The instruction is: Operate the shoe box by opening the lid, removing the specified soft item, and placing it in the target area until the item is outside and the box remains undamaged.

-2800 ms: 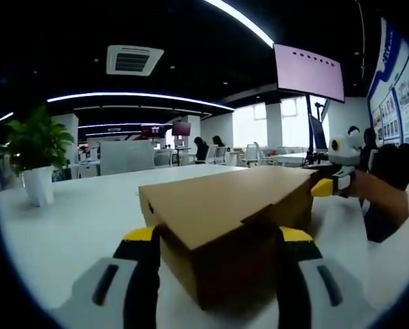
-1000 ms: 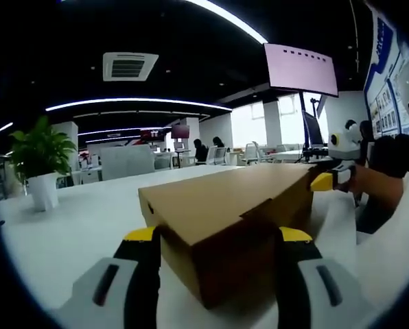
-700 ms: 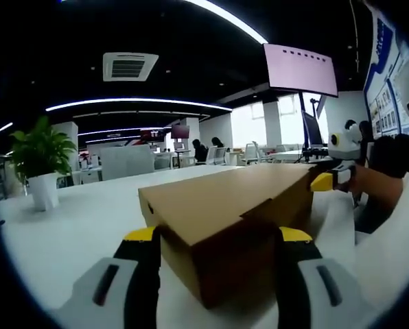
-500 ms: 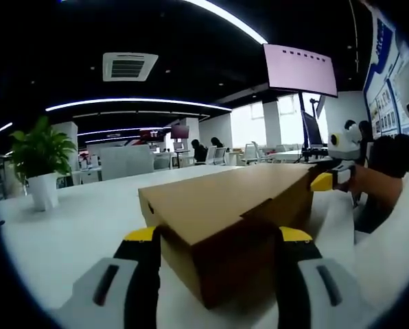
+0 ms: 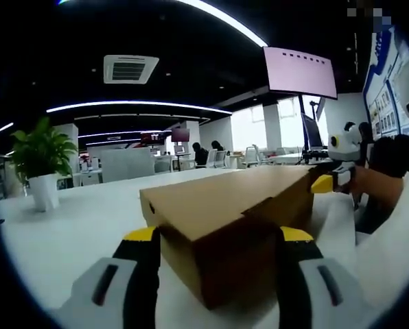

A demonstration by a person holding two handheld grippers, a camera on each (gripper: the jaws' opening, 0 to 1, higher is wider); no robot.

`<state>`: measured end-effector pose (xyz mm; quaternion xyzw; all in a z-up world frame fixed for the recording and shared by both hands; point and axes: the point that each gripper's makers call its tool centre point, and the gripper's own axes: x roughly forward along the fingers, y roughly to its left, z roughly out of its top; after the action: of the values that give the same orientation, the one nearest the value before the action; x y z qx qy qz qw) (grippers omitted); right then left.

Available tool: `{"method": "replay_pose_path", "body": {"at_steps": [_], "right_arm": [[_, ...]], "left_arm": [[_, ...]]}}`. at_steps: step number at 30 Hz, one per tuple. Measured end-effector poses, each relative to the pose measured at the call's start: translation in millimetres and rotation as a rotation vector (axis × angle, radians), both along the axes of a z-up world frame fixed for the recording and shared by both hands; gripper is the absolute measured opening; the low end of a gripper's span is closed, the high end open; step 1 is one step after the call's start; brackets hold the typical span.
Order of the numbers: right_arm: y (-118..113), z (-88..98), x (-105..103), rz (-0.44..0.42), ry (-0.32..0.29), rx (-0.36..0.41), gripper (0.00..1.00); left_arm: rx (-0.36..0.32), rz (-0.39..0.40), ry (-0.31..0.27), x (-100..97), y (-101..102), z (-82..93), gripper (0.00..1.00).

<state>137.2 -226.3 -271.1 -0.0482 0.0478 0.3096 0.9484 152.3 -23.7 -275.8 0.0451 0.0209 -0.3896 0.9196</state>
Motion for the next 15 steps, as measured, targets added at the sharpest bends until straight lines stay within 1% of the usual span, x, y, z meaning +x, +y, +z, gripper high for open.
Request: {"method": "replay_pose_path", "body": {"at_steps": [3,6,8,12,13,14,15], "right_arm": [[-1.4,3.7,0.3,0.003,0.010,0.057,0.86],[-1.4,2.3,-0.6,0.002,0.005,0.043,0.86],[-1.4,1.7,-1.0,0.000,0.002,0.037,0.86],[-3.0,1.5,-1.7,0.000,0.007,0.034,0.84],[-4.2,2.9,-2.0,0.001,0.021,0.048,0.83],[-5.0,3.9,-1.9,0.002,0.026,0.058,0.83],[-5.8,4.4,-2.3,0.005,0.026,0.060,0.82]], "left_arm": [[0.011,0.001,-0.012,-1.6,-2.5,-1.1,0.73],[0.001,-0.006,-0.008,-4.7,-3.8,0.2,0.75],[-0.008,0.000,0.000,-4.8,-1.5,1.1,0.73],[-0.009,0.016,0.004,-3.5,5.1,3.6,0.64],[-0.035,0.009,0.024,-5.0,5.2,5.7,0.64],[-0.078,-0.005,0.051,-7.5,3.4,8.6,0.66],[-0.103,-0.014,0.071,-7.9,3.8,10.5,0.66]]}}
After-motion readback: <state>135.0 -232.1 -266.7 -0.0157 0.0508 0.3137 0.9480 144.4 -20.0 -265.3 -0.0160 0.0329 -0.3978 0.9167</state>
